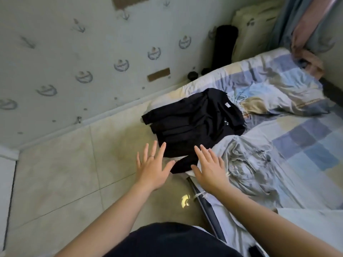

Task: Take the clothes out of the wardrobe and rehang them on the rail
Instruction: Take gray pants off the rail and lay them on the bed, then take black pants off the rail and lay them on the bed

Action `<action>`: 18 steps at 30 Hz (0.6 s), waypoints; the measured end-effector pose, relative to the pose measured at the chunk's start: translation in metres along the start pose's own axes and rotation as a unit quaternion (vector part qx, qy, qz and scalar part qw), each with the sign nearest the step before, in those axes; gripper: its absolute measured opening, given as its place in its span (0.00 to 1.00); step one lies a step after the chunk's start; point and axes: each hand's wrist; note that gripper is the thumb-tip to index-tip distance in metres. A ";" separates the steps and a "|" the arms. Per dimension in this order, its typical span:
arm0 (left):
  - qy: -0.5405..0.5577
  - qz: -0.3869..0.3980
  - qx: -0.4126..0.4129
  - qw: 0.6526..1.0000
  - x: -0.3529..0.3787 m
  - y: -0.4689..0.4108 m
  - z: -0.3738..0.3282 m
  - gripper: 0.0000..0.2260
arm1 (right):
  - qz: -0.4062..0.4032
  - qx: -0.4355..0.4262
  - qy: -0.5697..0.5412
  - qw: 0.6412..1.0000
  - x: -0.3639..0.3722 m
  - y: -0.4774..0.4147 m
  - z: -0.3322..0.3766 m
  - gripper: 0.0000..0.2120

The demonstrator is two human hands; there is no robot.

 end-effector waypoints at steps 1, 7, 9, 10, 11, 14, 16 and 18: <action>0.003 -0.012 -0.009 1.000 -0.009 0.010 0.017 0.32 | -0.004 -0.013 0.002 1.000 0.001 0.000 0.022 0.30; 0.016 -0.046 -0.051 0.998 -0.060 0.072 0.126 0.32 | -0.008 -0.076 0.012 0.997 0.016 0.019 0.148 0.30; 0.009 -0.054 -0.063 0.997 -0.080 0.096 0.166 0.33 | -0.012 -0.094 0.024 0.995 0.024 0.031 0.192 0.31; 0.006 -0.058 -0.070 0.996 -0.091 0.106 0.184 0.33 | -0.016 -0.104 0.031 0.994 0.028 0.036 0.213 0.31; 0.005 -0.062 -0.077 0.995 -0.101 0.117 0.201 0.33 | -0.019 -0.113 0.038 0.993 0.031 0.041 0.234 0.31; 0.004 -0.082 -0.090 0.993 -0.134 0.150 0.244 0.34 | -0.032 -0.142 0.046 0.988 0.033 0.052 0.293 0.32; 0.007 -0.103 -0.094 0.990 -0.158 0.170 0.264 0.34 | -0.043 -0.166 0.053 0.984 0.026 0.059 0.328 0.31; 0.007 -0.134 -0.091 0.987 -0.183 0.188 0.277 0.34 | -0.057 -0.195 0.062 0.977 0.013 0.065 0.358 0.31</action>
Point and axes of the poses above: each hand's wrist, its own y-axis away from the middle knuckle, its own x-axis out of the palm, z = x × y, and after that the axes turned 15 degrees about y, right-handed
